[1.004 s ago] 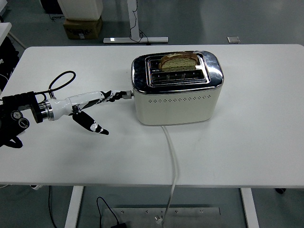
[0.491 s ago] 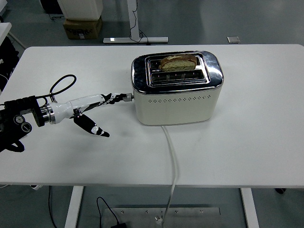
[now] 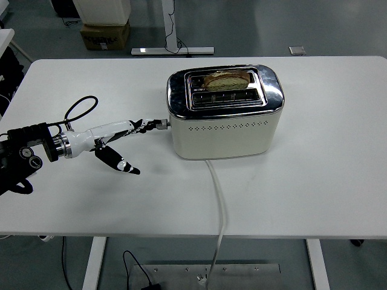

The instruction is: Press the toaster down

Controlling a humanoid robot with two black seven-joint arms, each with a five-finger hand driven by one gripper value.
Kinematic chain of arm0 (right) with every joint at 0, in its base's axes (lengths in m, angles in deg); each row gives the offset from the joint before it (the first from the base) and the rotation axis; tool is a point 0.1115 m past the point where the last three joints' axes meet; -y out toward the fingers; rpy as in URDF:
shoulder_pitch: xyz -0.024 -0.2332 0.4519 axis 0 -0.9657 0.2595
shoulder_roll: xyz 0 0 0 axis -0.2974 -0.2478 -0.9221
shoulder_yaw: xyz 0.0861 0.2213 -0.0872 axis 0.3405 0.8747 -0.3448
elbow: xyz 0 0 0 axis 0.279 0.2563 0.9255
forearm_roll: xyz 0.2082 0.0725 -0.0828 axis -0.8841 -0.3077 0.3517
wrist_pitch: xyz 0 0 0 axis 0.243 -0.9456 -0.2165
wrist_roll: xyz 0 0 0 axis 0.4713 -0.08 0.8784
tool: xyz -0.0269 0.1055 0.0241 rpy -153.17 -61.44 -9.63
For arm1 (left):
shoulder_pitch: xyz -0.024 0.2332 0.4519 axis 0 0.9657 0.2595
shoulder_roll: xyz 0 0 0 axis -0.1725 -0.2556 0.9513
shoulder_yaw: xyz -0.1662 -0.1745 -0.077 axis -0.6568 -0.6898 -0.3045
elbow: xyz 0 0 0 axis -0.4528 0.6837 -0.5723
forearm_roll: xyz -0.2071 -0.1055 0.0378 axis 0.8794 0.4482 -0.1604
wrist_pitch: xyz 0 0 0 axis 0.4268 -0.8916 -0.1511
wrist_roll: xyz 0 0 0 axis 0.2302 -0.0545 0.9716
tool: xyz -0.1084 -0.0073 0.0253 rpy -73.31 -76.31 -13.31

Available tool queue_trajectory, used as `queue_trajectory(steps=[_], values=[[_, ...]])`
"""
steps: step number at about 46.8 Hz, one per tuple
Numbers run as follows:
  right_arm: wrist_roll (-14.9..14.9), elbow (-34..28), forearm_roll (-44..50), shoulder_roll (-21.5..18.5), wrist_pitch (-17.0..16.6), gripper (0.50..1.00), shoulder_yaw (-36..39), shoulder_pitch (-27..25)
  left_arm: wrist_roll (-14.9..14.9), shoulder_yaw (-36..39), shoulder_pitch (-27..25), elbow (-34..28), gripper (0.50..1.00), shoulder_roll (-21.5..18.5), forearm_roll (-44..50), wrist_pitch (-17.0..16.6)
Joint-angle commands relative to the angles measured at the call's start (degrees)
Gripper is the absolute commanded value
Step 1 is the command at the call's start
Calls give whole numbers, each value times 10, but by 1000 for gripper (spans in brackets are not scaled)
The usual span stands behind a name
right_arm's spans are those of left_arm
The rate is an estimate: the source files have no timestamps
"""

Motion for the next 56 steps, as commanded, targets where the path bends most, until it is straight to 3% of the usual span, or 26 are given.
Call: queue_trajectory(steps=[1, 56], values=[[0, 0, 1, 0, 0, 998, 0, 0, 0, 0, 3, 2, 1000, 0, 0, 0], [0, 0, 1, 0, 0, 998, 0, 0, 0, 7, 14, 28, 1000, 13, -1, 0]])
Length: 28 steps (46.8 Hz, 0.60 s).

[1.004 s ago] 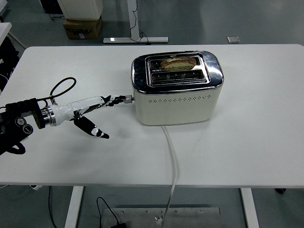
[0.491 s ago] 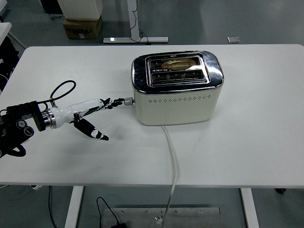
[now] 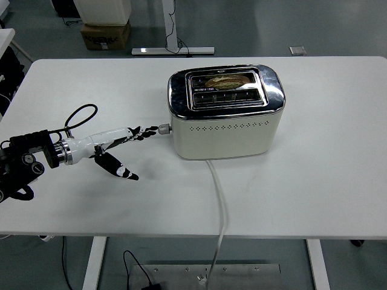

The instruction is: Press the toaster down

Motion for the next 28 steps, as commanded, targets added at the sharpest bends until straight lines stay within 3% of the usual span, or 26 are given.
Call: queue_trajectory(steps=[1, 28], values=[[0, 0, 0, 0, 0, 998, 0, 0, 0, 0, 2, 2, 1000, 0, 0, 0], [0, 0, 0, 0, 0, 998, 0, 0, 0, 5, 0, 8, 1000, -5, 6, 1]])
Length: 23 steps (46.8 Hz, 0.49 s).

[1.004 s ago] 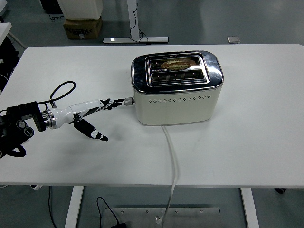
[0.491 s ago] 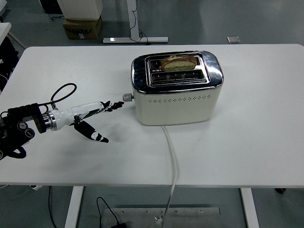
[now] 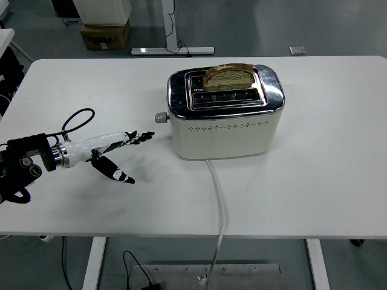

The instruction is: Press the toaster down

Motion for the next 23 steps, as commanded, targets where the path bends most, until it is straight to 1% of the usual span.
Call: queue_trajectory(steps=[1, 5, 10, 14, 23], values=[[0, 0, 0, 0, 0, 998, 1, 0, 0, -1, -6, 0, 1000, -3, 8, 1], [0, -1, 0, 0, 0, 998, 0, 0, 0, -4, -16, 0, 1000, -9, 29, 1], [0, 0, 0, 0, 0, 998, 0, 0, 0, -4, -34, 1, 1000, -28, 51, 2], [0, 0, 0, 0, 0, 998, 0, 0, 0, -6, -40, 1, 1000, -38, 70, 2], [0, 0, 0, 0, 0, 998, 0, 0, 0, -7, -49, 14, 1000, -43, 176, 1]])
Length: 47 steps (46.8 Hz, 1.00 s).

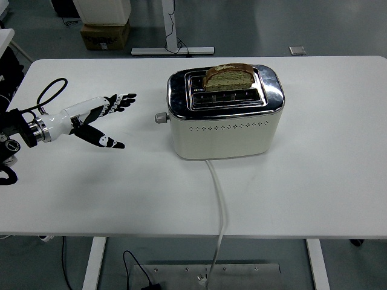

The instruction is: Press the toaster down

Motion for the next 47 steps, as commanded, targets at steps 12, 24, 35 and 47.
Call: queue_trajectory(steps=[12, 24, 35, 47], values=[[0, 0, 0, 0, 0, 998, 0, 0, 0, 1, -34, 44, 1000, 0, 151, 1], [0, 0, 0, 0, 0, 998, 0, 0, 0, 1, -58, 51, 1000, 1, 290, -1], [0, 0, 0, 0, 0, 998, 0, 0, -2, 1, -57, 93, 1000, 17, 367, -2], [0, 0, 1, 0, 0, 998, 1, 0, -3, 0, -54, 141, 1000, 53, 449, -25]])
